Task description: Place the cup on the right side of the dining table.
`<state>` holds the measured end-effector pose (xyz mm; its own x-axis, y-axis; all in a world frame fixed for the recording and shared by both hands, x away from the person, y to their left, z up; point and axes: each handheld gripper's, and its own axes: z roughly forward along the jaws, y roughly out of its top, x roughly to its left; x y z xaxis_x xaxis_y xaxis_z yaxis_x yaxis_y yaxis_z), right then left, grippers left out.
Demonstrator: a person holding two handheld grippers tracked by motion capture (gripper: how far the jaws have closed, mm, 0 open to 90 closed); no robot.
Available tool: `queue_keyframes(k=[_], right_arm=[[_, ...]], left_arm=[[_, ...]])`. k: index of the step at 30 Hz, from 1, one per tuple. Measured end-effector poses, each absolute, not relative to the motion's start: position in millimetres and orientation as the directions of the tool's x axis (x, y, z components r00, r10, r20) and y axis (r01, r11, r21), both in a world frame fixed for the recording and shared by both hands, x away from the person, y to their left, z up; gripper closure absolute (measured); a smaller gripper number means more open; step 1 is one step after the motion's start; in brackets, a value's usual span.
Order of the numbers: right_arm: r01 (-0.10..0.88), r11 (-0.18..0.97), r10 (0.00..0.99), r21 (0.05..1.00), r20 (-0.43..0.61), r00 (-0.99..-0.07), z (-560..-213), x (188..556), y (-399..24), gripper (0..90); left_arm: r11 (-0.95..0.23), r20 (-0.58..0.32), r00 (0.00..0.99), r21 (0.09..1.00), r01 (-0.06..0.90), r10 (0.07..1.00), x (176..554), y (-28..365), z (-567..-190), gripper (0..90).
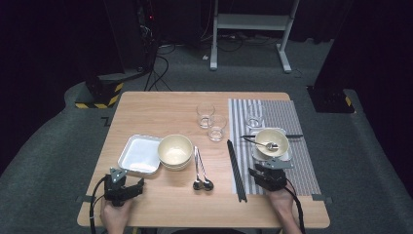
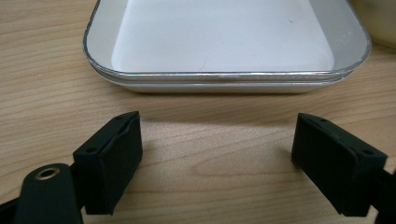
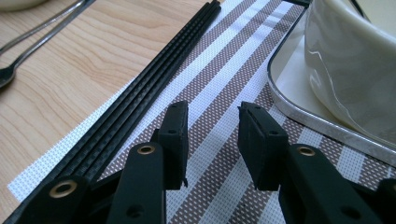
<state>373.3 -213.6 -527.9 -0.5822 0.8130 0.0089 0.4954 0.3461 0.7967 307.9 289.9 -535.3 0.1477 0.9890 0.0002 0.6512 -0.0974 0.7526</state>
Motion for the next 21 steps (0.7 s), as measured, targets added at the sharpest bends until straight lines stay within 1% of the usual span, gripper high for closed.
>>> queue_keyframes(k=[1,2,8,13,16,17,19,21], right_arm=[[0.495,0.346,0.813,0.797,0.009,-0.582,-527.9,373.3,-213.6,62.5],[0.505,0.353,0.815,0.788,0.007,-0.58,-528.7,373.0,-213.1,58.1],[0.514,0.348,0.818,0.784,0.013,-0.575,-528.6,371.3,-215.7,57.3],[0.536,0.367,0.832,0.76,-0.011,-0.554,-530.0,372.3,-214.1,48.8],[0.531,0.383,0.834,0.756,-0.035,-0.551,-530.2,371.1,-212.1,46.7],[0.531,0.383,0.834,0.756,-0.035,-0.551,-530.2,371.1,-212.1,46.7],[0.544,0.367,0.84,0.754,-0.017,-0.543,-530.3,372.6,-213.3,42.5],[0.542,0.375,0.835,0.752,-0.02,-0.55,-530.4,372.4,-212.7,41.3]], left_arm=[[-0.097,0.0,0.148,0.753,0.651,0.989,307.9,289.9,-535.3,16.7],[-0.098,0.001,0.148,0.752,0.651,0.989,307.9,289.9,-535.3,16.7],[-0.098,0.001,0.147,0.752,0.651,0.989,308.0,289.9,-535.3,16.8],[-0.098,0.001,0.147,0.753,0.651,0.989,308.0,289.9,-535.3,16.8],[-0.095,0.0,0.145,0.754,0.65,0.989,308.1,289.6,-535.4,16.8],[-0.095,0.0,0.145,0.754,0.65,0.989,308.1,289.6,-535.4,16.7],[-0.096,0.002,0.144,0.753,0.651,0.99,308.3,289.5,-535.4,16.7],[-0.096,0.002,0.144,0.753,0.651,0.99,308.3,289.4,-535.4,16.7]])
